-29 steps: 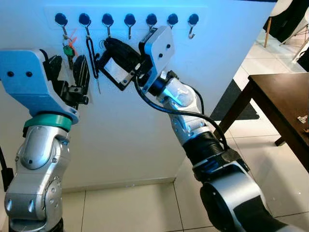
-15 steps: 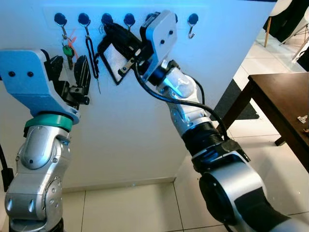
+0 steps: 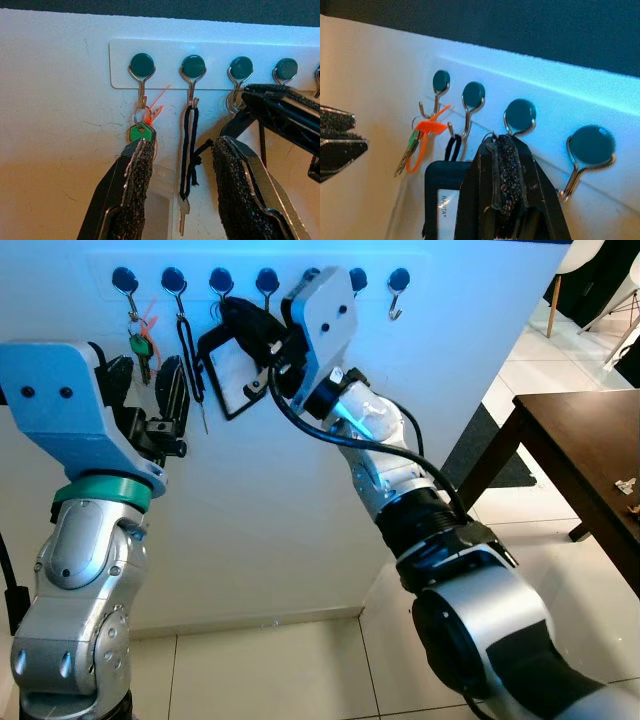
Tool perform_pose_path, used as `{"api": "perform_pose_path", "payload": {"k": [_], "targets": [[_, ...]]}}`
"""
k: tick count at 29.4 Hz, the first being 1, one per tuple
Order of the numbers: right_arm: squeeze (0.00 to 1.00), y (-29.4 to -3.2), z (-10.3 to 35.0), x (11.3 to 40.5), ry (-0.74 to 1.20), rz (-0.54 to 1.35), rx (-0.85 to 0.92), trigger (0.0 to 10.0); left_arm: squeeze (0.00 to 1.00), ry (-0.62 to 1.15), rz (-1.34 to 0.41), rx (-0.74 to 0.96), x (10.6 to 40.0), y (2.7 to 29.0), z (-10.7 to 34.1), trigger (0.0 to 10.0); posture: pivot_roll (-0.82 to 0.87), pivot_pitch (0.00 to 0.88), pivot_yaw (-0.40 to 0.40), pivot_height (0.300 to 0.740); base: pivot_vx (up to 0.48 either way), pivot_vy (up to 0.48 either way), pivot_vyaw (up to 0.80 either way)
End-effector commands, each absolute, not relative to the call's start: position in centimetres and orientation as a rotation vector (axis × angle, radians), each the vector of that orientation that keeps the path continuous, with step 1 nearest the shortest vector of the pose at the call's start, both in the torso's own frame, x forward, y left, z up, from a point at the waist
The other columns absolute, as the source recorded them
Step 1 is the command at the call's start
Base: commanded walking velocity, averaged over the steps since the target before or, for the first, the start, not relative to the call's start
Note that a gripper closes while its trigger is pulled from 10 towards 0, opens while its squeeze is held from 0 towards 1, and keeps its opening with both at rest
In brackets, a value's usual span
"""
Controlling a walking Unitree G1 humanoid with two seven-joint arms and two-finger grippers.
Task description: Hang keys on a hook
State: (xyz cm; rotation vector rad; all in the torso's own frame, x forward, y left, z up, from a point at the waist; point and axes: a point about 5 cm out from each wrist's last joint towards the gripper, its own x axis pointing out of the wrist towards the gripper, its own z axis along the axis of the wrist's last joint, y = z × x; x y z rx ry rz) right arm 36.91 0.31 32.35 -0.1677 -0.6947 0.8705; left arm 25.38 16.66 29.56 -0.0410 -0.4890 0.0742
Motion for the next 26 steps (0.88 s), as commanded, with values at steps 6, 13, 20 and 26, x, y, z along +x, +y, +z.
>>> {"api": "perform_pose_path", "payload": {"k": [6, 13, 20, 26], "targets": [[0.0, 1.0, 32.1, 37.1, -0.65, 0.92, -0.179, 10.0, 0.0, -0.5, 0.069, -0.045, 25.1, 16.5, 29.9, 10.0, 0.07, 0.064, 0.04, 0.74, 0.0, 0.0, 0.0], [0.0, 0.9, 32.0, 37.2, -0.639, 0.908, -0.167, 10.0, 0.0, -0.497, 0.071, -0.045, 25.1, 16.5, 29.8, 10.0, 0.07, 0.067, 0.041, 0.74, 0.0, 0.0, 0.0], [0.0, 0.2, 32.5, 37.8, -0.617, 0.839, -0.085, 10.0, 0.0, -0.493, 0.068, -0.046, 25.1, 16.5, 29.8, 10.0, 0.06, 0.076, 0.046, 0.74, 0.0, 0.0, 0.0], [0.0, -0.7, 32.6, 38.6, -0.552, 0.801, 0.06, 10.0, 0.0, -0.489, 0.064, -0.049, 25.1, 16.4, 29.8, 10.0, 0.06, 0.08, 0.05, 0.74, 0.0, 0.0, 0.0]]}}
